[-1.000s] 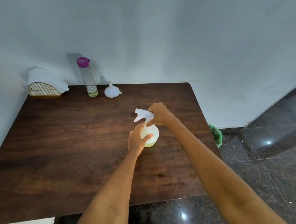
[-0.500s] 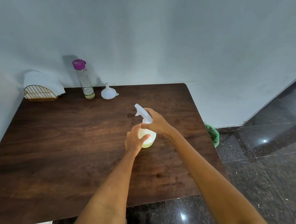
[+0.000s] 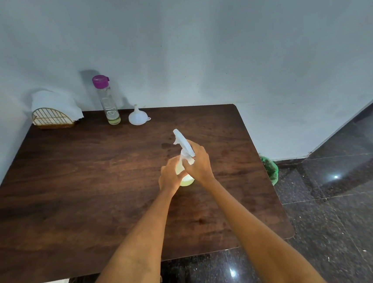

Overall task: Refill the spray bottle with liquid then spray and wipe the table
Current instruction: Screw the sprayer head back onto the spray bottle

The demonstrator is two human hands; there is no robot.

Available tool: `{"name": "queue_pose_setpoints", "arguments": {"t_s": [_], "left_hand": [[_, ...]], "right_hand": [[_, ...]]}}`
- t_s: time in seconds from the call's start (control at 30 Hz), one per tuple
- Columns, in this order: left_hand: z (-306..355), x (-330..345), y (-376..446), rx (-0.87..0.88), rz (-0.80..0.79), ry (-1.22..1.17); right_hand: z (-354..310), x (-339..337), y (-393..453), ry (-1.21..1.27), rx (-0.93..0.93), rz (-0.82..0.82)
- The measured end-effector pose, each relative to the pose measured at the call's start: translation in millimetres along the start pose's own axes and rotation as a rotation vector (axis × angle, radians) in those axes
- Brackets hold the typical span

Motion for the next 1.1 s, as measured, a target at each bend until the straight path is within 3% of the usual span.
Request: {"name": "queue_pose_setpoints", "arguments": {"t_s": [0.17, 0.33, 0.53, 0.7, 0.9, 1.1], "left_hand": [[-1, 2, 0, -0.023, -0.002, -0.008], [-2, 1, 2, -0.036, 0.0, -0.017], [1, 1, -2, -0.015, 0.015, -0.039], [-1, 1, 1, -0.035, 0.0, -0.018], [0, 2, 1, -0.039, -0.007, 0.001], [-1, 1, 0, -0.06, -0.024, -0.018]], "right_hand": [[13, -10, -1, 0.076, 0.109, 0.042], [9, -1, 6, 0.018, 0.081, -0.064], [13, -13, 2, 0.03, 0.104, 0.079], [17, 0, 6, 0.1, 0.122, -0.091], [24, -15, 9, 0.072, 0.127, 0.013], [21, -7, 10, 0.177, 0.135, -0.082]]}}
Point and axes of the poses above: each hand's wrist, its own y-axis towards the middle knuckle, its own x-axis out of the palm, z = x × y, the point moved 8 cm from there along y, towards the middle knuckle, and after that the axes turned 9 degrees about y, right-handed, at the moved point
